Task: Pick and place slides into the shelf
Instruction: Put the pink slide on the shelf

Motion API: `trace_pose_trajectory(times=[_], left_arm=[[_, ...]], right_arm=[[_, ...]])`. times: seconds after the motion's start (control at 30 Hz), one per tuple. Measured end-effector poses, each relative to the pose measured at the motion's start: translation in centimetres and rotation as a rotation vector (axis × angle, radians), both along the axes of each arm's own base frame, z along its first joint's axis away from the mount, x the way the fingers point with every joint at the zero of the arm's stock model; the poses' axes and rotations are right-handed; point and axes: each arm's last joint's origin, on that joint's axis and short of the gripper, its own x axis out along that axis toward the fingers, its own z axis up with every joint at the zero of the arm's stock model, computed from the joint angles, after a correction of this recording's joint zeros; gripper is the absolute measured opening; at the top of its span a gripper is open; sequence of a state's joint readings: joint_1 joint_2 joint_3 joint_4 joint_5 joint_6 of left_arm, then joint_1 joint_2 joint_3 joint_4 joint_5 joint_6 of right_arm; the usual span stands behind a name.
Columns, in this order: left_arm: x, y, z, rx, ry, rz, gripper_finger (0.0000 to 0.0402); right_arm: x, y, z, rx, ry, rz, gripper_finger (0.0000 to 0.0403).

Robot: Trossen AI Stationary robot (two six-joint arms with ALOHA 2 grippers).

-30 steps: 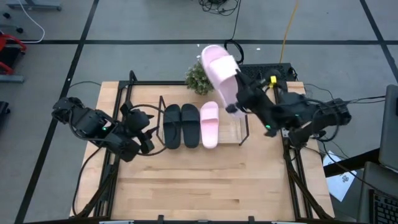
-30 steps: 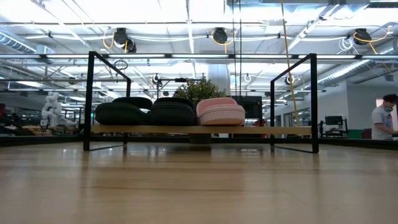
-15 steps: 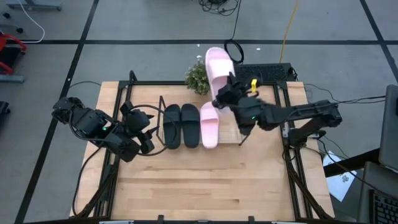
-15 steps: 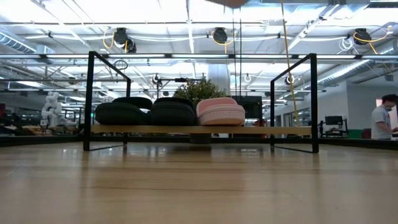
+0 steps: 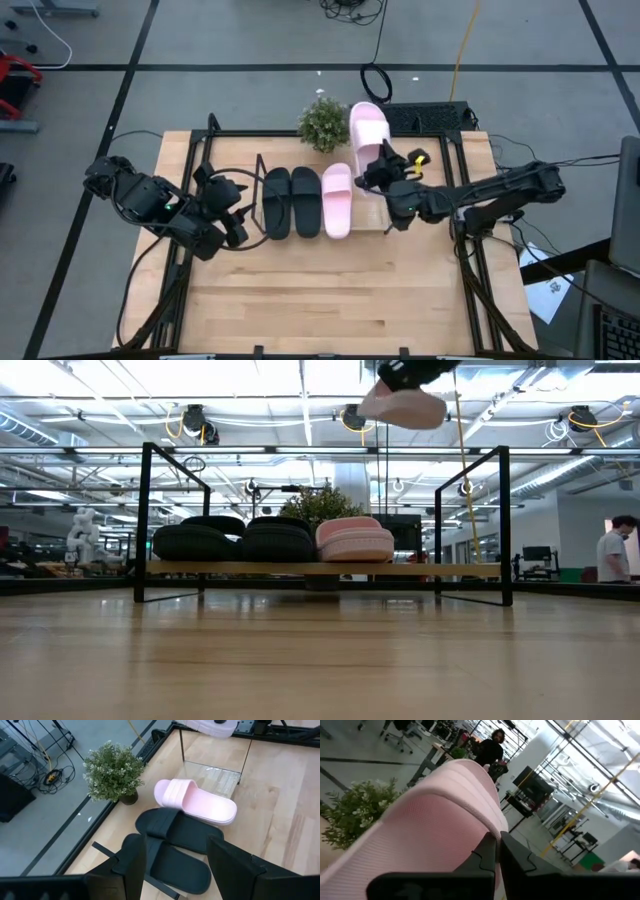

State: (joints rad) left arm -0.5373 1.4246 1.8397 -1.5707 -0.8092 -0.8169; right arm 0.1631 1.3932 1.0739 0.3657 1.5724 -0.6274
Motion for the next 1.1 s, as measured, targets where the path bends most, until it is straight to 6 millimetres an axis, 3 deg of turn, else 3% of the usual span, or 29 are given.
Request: trace_pose_trajectory(times=[0.37, 0.6, 0.8, 1.1], left_arm=[[0.0, 0.0, 0.0, -0.016, -0.018, 0.021, 0.0202], [0.6, -0.1, 0.1, 0.016, -0.063, 0.037, 0.0202], [4.0, -1.3, -0.6, 0.106, -0.059, -0.063, 0.0202], [12.3, -0.7, -2.5, 0.241, -0.101, -0.112, 0.0202]], right_arm=[[-1.1, 1.3, -2.9, 0.012, -0.06, 0.053, 0.0], [-1.2, 2.3, -2.6, 0.02, -0.097, 0.09, 0.0], [-1.3, 3.2, -2.2, 0.026, -0.116, 0.126, 0.0], [-1.4, 4.0, -2.2, 0.03, -0.143, 0.178, 0.0]])
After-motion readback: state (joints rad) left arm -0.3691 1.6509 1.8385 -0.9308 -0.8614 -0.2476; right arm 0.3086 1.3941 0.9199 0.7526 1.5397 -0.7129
